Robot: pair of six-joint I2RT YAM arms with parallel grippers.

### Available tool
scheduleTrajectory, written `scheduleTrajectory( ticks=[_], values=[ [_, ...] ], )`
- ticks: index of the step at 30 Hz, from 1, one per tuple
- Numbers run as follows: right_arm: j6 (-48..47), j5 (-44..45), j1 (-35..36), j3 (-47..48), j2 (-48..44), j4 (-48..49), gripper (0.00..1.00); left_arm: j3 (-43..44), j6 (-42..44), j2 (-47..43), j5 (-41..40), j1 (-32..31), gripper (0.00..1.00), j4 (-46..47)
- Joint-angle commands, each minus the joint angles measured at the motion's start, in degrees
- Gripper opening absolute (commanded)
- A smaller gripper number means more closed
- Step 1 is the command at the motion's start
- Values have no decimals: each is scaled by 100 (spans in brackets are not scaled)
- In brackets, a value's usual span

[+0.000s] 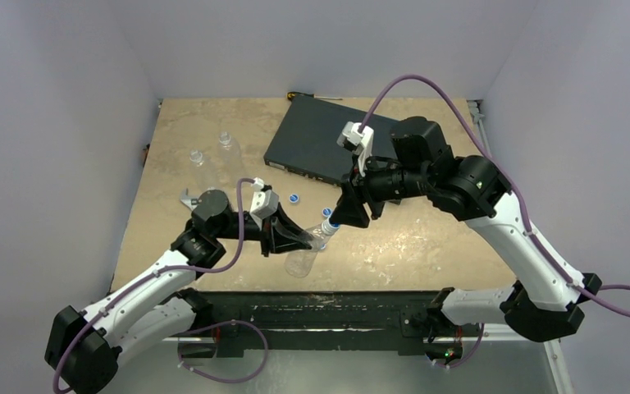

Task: Screw on the bottle caps
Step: Screw the bottle cap onto the plastic bottle.

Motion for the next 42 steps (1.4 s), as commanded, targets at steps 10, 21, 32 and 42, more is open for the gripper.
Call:
scheduleTrajectory(
  ticks=[10,21,32,42],
  values=[
    [-60,67,243,-193,-71,-143,51,292,111,-58,303,37,0,-131],
    [-47,345,322,-200,104,-151,50,319,92,-18,288,35,0,-132],
    [-45,420,404,-190,120,-177,46,328,76,-23,251,41,0,-131],
    [4,382,421,-341,80,-108,38,327,-9,-71,147,38,0,19]
  ],
)
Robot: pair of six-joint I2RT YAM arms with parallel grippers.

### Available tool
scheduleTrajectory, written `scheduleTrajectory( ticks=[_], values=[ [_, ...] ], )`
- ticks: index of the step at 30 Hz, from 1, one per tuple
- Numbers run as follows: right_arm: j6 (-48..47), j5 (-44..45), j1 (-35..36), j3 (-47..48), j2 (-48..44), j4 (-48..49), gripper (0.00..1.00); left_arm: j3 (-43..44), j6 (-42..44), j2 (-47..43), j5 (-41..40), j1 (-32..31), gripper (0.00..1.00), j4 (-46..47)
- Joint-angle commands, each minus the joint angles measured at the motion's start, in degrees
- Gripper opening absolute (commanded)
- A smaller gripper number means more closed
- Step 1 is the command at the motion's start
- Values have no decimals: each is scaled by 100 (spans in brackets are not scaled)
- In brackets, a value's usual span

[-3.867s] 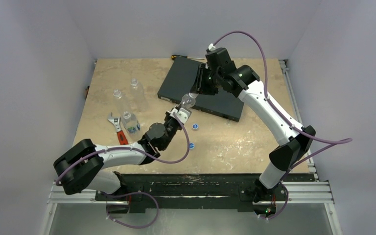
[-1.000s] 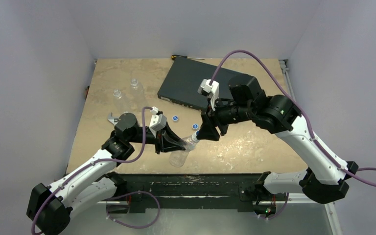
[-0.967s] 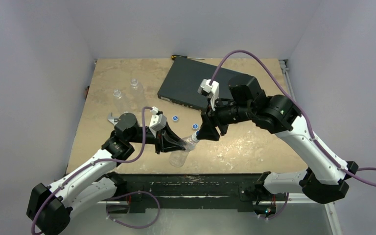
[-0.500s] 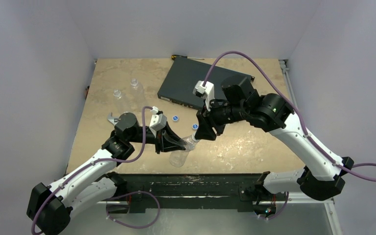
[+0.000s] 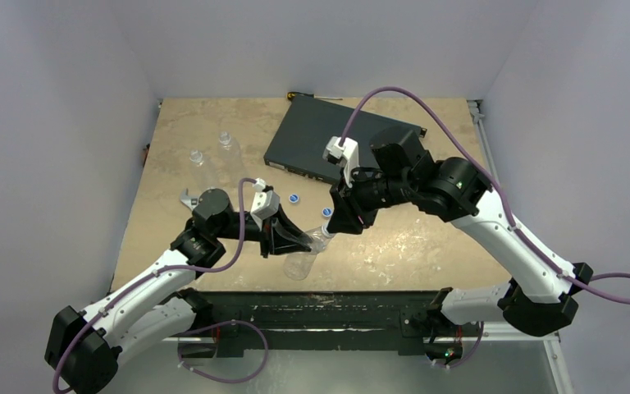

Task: Screw on the bottle caps
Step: Screw the bottle cap onto the plastic bottle.

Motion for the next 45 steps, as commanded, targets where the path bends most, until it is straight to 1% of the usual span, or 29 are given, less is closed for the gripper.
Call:
scheduleTrajectory(
  ticks=[1,3,8,11,18,27,30,33,39,41,44,45],
  values=[
    [19,59,34,-111,-103,124,37,258,-83,-68,-35,39,0,328],
    [135,86,34,-200,-153,247,32,214,-211,-90,-102,40,0,523],
    [445,219,35,-463,-267,560,23,84,-488,-183,-380,38,0,1065],
    [703,236,34,-634,-342,779,20,8,-601,-226,-555,40,0,1312],
    [1139,420,34,-847,-340,1003,14,-99,-545,-428,-1218,35,0,1426],
    [1926,663,34,-1090,-144,1517,10,-270,-413,-614,-2430,35,0,1745],
    [2019,731,34,-1097,-56,1566,9,-262,-278,-613,-2683,37,0,1665],
    [2172,892,34,-1032,51,1473,9,-174,-24,-616,-2954,40,0,1331],
    [2691,1322,34,-895,288,1511,7,-127,344,-716,-3867,31,0,1024],
    [2928,1437,34,-928,314,1577,7,-108,419,-701,-4045,30,0,994],
    [2906,1457,34,-894,365,1681,7,-81,528,-667,-3974,29,0,924],
    [2866,1486,32,-855,361,1683,10,-61,589,-658,-3848,29,0,848]
  ],
)
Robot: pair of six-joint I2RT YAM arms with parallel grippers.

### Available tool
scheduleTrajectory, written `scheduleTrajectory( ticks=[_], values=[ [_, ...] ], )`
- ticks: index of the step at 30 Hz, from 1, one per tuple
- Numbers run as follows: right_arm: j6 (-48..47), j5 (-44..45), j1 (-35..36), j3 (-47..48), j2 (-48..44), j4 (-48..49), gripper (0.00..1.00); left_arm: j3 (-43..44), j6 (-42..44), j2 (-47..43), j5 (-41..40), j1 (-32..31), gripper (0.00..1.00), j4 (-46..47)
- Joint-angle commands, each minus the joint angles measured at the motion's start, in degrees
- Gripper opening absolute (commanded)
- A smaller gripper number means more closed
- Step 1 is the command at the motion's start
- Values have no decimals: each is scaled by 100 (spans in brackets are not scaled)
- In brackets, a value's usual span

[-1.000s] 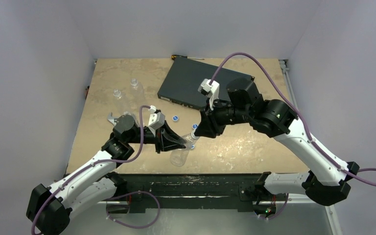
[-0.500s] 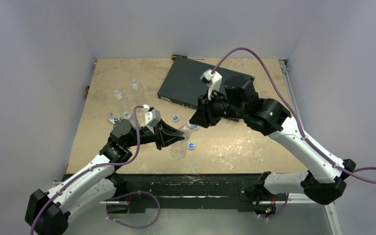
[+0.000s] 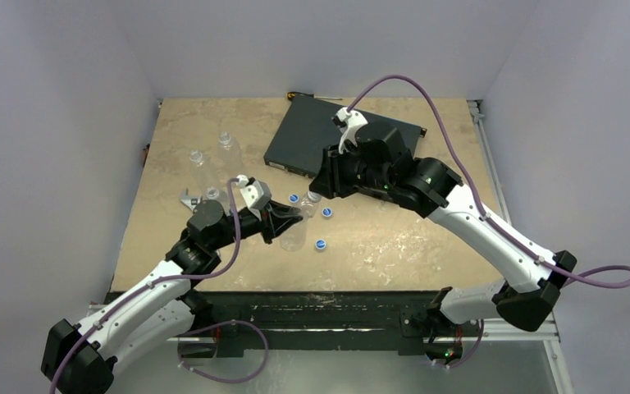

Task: Screw on the bottle caps
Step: Screw the bottle cap onto the plastic bottle.

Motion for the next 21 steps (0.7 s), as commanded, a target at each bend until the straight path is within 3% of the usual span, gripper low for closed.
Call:
scheduleTrajectory(
  ticks=[1,5,13,16,19,21],
  values=[
    [463,-286,172,42,108,-436,16,411,356,-91,-637,43,0,795],
    [294,-320,174,283,17,-557,45,534,606,15,69,36,0,265],
    [64,360,164,986,45,-1144,88,757,1113,113,793,39,0,-828],
    [-102,458,163,1136,-38,-1218,93,850,1200,153,1128,35,0,-1122],
    [-381,412,162,1256,-7,-1451,87,892,1201,158,1420,46,0,-1224],
    [-545,240,168,1269,31,-1647,78,900,1183,133,1489,42,0,-1248]
  ],
)
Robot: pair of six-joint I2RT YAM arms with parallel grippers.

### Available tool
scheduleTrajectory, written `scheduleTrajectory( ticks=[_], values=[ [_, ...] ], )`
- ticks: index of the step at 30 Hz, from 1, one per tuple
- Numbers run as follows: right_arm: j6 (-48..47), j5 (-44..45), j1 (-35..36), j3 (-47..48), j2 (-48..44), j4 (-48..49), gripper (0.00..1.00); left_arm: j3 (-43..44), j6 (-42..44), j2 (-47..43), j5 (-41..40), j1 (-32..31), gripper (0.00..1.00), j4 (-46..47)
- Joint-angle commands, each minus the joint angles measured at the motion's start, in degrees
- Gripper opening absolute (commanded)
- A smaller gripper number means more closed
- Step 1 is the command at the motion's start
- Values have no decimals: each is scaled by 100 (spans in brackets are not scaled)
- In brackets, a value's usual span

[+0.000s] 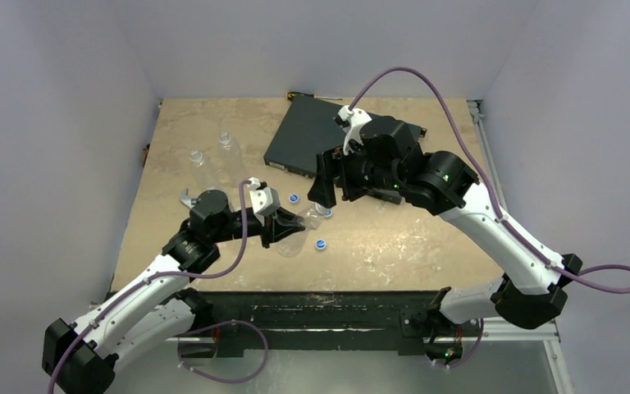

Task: Screw on the bottle caps
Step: Screw the bottle cap onto the plastic bottle.

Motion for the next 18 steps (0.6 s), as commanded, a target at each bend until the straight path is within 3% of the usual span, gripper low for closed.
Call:
scheduleTrajectory(
  ticks=[1,18],
  values=[
    [-470,-91,-9,223,-74,-496,74,301,149,-42,485,29,0,-137],
    [-524,-569,-5,-36,29,-550,48,336,95,19,464,29,0,-130]
  ],
)
